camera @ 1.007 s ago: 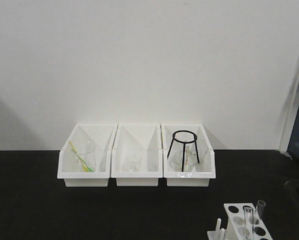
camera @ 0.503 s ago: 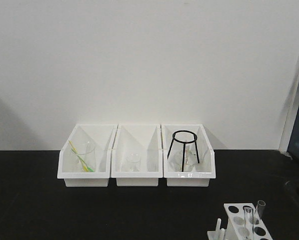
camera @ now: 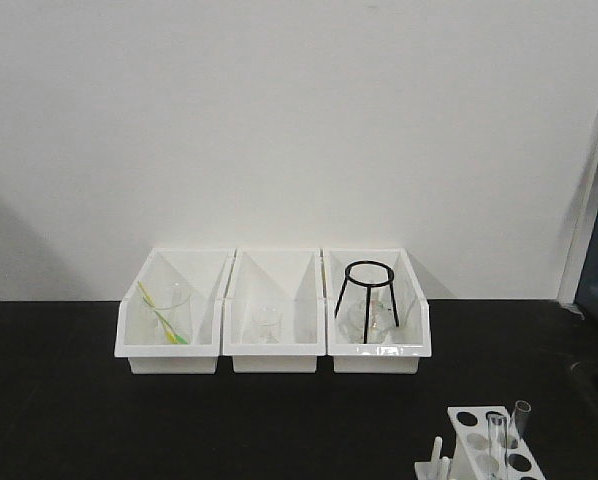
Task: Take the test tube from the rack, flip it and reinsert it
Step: 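Open the right gripper and raise it away from the tube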
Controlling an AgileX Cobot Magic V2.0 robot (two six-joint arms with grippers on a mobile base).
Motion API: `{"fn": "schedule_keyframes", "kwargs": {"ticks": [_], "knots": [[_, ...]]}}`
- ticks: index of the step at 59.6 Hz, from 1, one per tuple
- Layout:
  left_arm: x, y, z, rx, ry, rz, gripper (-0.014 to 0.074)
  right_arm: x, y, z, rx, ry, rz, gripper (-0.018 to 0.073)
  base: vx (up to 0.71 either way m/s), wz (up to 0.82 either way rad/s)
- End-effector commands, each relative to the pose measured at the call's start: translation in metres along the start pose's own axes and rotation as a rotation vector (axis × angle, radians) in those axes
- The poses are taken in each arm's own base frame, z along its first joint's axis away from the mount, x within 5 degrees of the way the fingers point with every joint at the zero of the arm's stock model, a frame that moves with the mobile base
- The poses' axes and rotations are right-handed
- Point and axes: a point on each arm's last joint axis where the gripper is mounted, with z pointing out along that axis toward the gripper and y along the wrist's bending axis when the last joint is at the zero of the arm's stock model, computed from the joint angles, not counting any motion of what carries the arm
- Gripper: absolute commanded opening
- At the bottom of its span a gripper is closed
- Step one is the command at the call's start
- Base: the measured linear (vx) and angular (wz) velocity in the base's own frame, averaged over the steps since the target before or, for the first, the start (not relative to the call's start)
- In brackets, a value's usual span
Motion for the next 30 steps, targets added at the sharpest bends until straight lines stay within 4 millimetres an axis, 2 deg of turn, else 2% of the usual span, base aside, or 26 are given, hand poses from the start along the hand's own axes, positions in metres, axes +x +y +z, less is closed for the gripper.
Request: {"fn": "schedule_keyframes", "kwargs": {"ticks": [1,13,19,23,30], "knots": [[-0.008,-0.002,-0.001,0.023,-0.097,-0.003,-0.0006,0.004,0.002,-0.009,0.008,-0.138,-0.086,-0.0010,0.00,0.00],[-0.008,-0.002,-0.001,0.023,-0.097,-0.003,-0.0006,0.059,0.011,-0.019,0.003,-0.191,-0.007,-0.0013,0.00,0.00],[-0.008,-0.002,-0.001,0.023,-0.097,-0.003,-0.0006,0.084,0.015,-0.014,-0.011,-0.128,0.031,-0.0013,0.00,0.00],[-0.008,-0.002,-0.001,0.023,-0.097,-0.003,-0.0006,0.096,0.017,-0.011,-0.020,-0.091,0.088,-0.0013,0.00,0.01],[-0.008,-0.002,-0.001,0.023,-0.097,-0.003,-0.0006,0.102,0.018,-0.011,-0.029,-0.019,0.111,-0.0013,0.00,0.00]]}}
